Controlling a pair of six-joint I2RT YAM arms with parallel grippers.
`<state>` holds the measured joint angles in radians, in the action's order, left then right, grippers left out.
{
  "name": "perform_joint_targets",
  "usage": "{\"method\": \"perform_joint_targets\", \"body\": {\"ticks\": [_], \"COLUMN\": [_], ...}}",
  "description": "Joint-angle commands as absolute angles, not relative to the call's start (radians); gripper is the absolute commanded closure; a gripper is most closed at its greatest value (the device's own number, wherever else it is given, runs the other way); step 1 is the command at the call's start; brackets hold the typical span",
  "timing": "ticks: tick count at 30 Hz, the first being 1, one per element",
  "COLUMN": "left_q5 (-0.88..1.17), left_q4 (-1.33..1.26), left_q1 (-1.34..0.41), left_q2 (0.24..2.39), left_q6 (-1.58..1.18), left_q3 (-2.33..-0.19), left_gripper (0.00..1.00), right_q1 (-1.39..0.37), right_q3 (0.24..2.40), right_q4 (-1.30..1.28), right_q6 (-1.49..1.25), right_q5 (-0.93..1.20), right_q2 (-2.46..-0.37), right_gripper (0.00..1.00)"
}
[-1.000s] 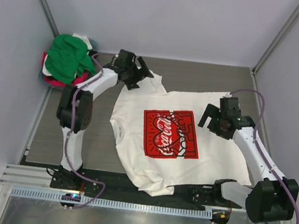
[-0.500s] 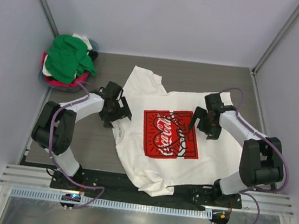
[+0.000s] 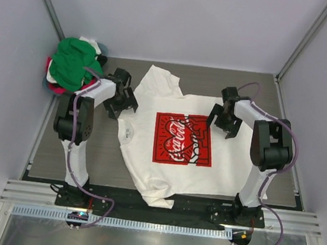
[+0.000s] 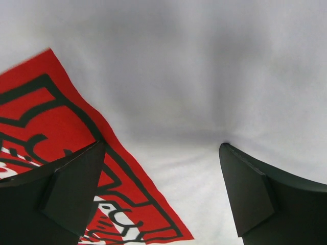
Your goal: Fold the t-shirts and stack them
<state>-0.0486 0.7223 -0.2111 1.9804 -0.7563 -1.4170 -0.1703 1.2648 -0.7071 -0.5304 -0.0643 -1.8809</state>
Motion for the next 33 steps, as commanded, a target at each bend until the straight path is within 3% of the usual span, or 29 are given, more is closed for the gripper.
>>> {"method": "perform_joint_targets", "body": {"ticks": [1, 6, 10, 15, 17, 23, 29, 33], "left_q5": [-0.103, -0.092, -0.121, -0.179, -0.173, -0.034, 0.052, 0.035], "left_q4": [0.765, 0.967, 1.072, 1.007, 0.927, 0.648, 0.462, 0.457], "left_q1": [-0.176, -0.16, -0.175, -0.247, -0.303, -0.455, -0.515, -0.509], "left_q2": [2.125, 2.304, 2.242, 1.932, 1.814, 1.516, 1.508, 1.644], "left_q6": [-0.68, -0.657, -0.626, -0.638, -0.693, -0.866, -0.976, -0.97], "left_q3": [-1.601, -2.086, -2.214, -1.886, -1.625, -1.095, -0.944, -0.943], "left_gripper": [0.0, 0.0, 0.0, 0.0, 0.0, 0.0, 0.0, 0.0], "right_q1": [-0.158, -0.129, -0.126, -0.129, -0.13, -0.132, -0.132, -0.13], "right_q3": [1.414, 1.726, 1.818, 1.7, 1.652, 1.412, 1.096, 0.984], "right_q4": [-0.675, -0.759, -0.83, -0.828, -0.831, -0.828, -0.807, -0.804], "right_q6": [-0.538, -0.514, -0.489, -0.485, -0.48, -0.491, -0.546, -0.572], "right_q5": [-0.063, -0.048, -0.023, -0.023, -0.028, -0.025, 0.023, 0.026], "right_q2": [-1.998, -2.176, -2.186, -2.044, -1.982, -1.699, -1.39, -1.258], "right_gripper": [0.0, 0.0, 0.0, 0.0, 0.0, 0.0, 0.0, 0.0]}}
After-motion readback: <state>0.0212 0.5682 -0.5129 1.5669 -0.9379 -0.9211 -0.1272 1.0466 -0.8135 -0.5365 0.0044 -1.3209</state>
